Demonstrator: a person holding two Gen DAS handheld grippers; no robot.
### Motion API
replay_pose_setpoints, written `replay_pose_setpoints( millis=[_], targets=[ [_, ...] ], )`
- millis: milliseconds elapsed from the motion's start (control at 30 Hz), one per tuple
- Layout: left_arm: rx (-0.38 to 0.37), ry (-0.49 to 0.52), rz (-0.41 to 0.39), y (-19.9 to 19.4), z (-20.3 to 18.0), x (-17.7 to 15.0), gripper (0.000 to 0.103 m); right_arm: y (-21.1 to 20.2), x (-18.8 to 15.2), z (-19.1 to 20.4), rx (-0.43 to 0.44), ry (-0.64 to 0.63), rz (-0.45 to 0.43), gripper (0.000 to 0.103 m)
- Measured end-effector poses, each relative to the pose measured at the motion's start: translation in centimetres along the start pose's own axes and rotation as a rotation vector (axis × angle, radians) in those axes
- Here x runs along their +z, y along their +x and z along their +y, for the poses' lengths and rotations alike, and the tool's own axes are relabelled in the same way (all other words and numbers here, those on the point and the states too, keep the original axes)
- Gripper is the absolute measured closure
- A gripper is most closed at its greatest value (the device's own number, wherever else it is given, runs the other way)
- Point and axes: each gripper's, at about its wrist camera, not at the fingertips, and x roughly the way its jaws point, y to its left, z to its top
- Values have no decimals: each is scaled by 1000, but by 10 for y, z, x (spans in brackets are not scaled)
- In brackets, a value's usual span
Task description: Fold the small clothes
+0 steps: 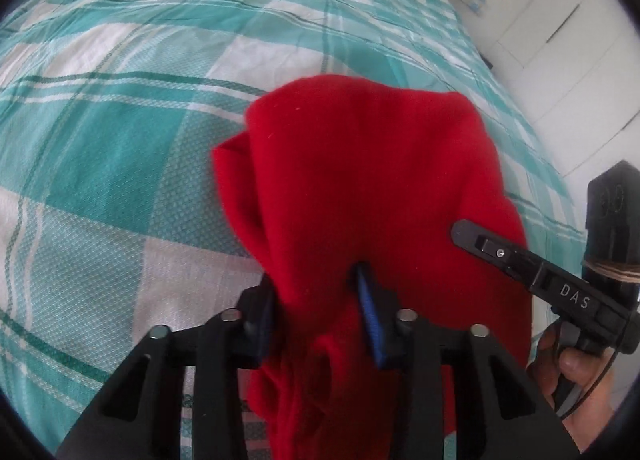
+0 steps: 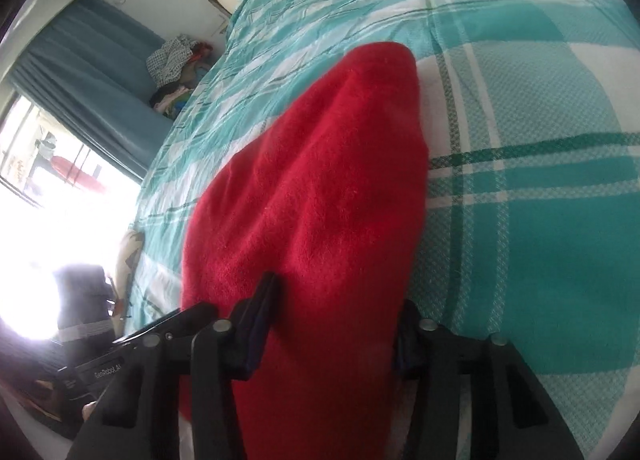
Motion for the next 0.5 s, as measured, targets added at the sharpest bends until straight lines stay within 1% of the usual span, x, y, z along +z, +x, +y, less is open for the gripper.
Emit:
replay_pose_setpoints(
  millis=[33, 67, 100, 133, 200, 267, 300, 333, 367, 400, 433, 467, 500],
  targets=[
    [26, 9, -18, -4, -7, 1, 79, -3, -2, 15, -70, -81, -26, 76],
    [31, 16, -29, -9, -13, 3, 82, -8, -4, 31, -126, -163, -56, 78],
    [26, 16, -50, -18, -18, 6, 82, -14, -6, 46, -162, -237, -87, 78],
    [10, 14, -76, -30, -23, 10, 82, -22, -7, 59, -180, -291, -120, 79],
    [-25, 26, -141, -59, -33, 18, 82, -43, -2, 76, -169, -341, -180, 79],
    [-42, 48, -207, -86, -44, 26, 82, -68, 7, 88, -146, -354, -244, 79],
    [-53, 54, -228, -100, -40, 28, 82, -80, 12, 90, -131, -348, -272, 79],
    [-59, 55, -236, -105, -41, 30, 79, -89, 17, 89, -116, -335, -290, 79],
    [-57, 55, -226, -103, -40, 33, 69, -94, 22, 86, -102, -316, -291, 79],
    [-39, 54, -208, -97, -38, 29, 61, -96, 26, 81, -88, -287, -275, 79],
    [-4, 55, -182, -88, -33, 23, 37, -94, 27, 69, -77, -248, -243, 77],
    [49, 58, -151, -76, -24, 14, 22, -86, 26, 57, -75, -206, -197, 72],
    [110, 68, -125, -67, -16, 1, 22, -77, 19, 43, -88, -167, -139, 68]
  ],
)
